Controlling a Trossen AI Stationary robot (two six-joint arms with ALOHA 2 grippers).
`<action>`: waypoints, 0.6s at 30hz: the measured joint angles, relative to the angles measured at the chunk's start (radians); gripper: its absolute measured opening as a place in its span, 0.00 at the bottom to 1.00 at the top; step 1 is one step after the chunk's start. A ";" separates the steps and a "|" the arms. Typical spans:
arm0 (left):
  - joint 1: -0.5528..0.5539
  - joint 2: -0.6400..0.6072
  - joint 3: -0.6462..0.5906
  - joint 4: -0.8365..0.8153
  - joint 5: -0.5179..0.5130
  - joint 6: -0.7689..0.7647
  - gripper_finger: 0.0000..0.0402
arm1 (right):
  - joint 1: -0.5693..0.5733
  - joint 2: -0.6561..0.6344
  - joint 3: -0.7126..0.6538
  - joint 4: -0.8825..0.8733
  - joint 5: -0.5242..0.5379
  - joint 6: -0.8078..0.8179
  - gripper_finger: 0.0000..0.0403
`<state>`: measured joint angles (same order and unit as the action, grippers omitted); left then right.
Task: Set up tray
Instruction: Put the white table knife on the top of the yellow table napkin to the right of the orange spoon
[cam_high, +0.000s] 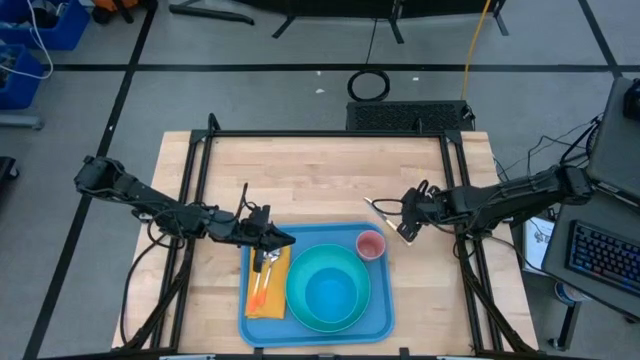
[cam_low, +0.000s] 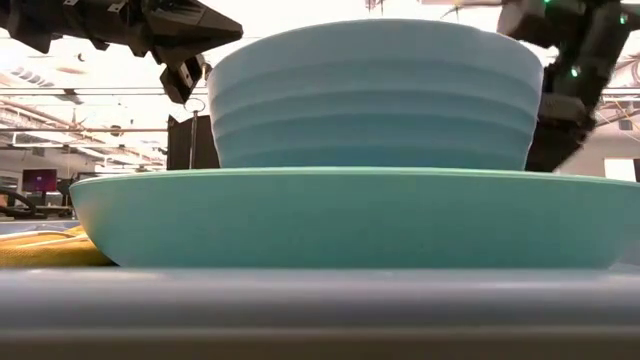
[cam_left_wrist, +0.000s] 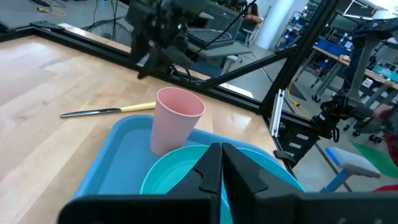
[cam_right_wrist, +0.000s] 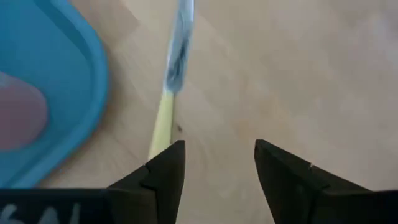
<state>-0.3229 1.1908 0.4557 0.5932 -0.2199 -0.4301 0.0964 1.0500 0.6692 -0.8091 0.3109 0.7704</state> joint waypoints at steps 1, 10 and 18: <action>0.000 0.000 0.000 0.001 0.000 0.000 0.05 | -0.006 0.000 -0.019 0.015 -0.016 0.005 0.45; 0.000 0.000 0.000 0.003 0.000 0.003 0.09 | -0.017 0.000 -0.140 0.299 -0.159 -0.023 0.48; 0.000 0.000 0.000 0.003 0.000 0.006 0.09 | -0.017 0.000 -0.207 0.358 -0.185 0.016 0.50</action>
<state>-0.3229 1.1908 0.4557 0.5961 -0.2199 -0.4238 0.0792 1.0503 0.4622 -0.4514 0.1260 0.7860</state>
